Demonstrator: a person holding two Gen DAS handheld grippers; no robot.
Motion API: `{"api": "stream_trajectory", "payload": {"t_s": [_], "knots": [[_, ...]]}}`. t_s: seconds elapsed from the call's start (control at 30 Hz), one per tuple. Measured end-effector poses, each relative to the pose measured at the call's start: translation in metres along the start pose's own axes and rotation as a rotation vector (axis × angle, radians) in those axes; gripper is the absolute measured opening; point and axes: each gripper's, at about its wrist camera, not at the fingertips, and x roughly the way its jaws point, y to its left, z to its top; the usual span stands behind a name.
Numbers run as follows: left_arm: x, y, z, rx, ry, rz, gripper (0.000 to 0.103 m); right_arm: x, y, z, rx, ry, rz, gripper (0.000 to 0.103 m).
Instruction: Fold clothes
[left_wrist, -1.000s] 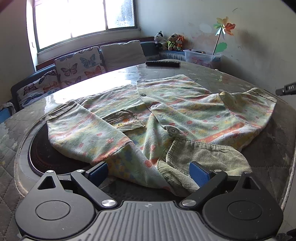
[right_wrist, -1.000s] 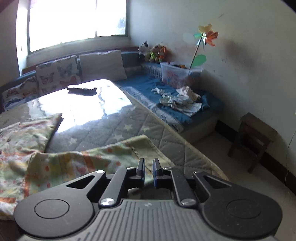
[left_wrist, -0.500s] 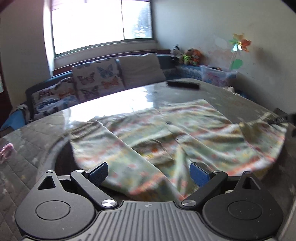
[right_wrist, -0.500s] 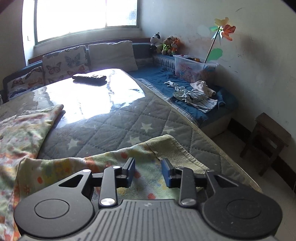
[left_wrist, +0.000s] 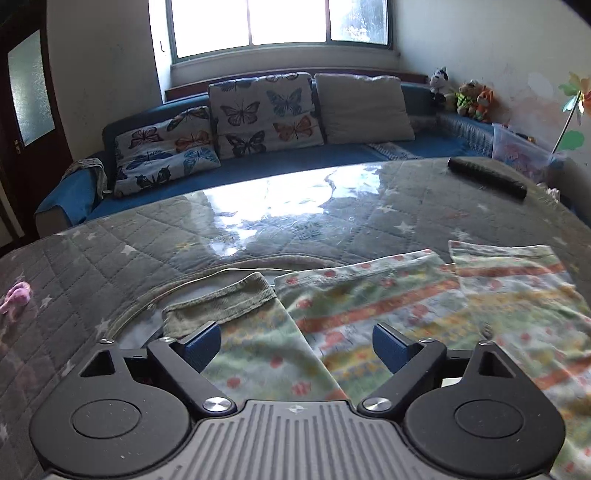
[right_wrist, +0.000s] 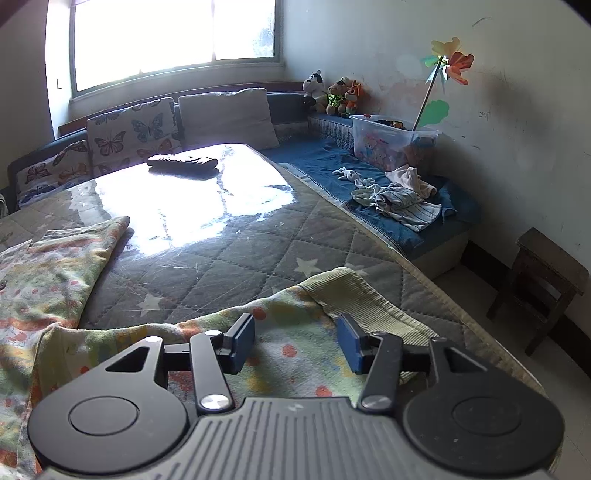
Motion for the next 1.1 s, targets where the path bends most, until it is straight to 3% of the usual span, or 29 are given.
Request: {"api": "stream_trajectory", "payload": {"t_s": [0.2,0.37,0.43,0.87,0.97,1.1], "knots": [[0.03,0.012,-0.003,-0.022,0.053,0.008,0.072,0.002,0.002,0.001,-0.006,0.002,0.01,0.059],[0.019,0.03,-0.007,-0.048,0.042,-0.026,0.022,0.003,0.003,0.001,-0.009,0.001,0.013,0.06],[0.012,0.035,-0.009,-0.05,0.031,-0.021,0.01,0.003,0.004,0.001,-0.008,0.0,0.012,0.061],[-0.092,0.11,-0.048,-0.258,-0.132,0.076,0.001,0.0,0.006,0.0,-0.002,0.008,0.01,0.061],[-0.116,0.126,-0.066,-0.292,-0.144,0.105,0.001,-0.007,0.009,0.0,-0.002,0.003,0.025,0.061],[-0.122,0.125,-0.074,-0.27,-0.109,0.081,0.001,-0.017,0.015,0.0,-0.016,-0.008,0.053,0.061]]}}
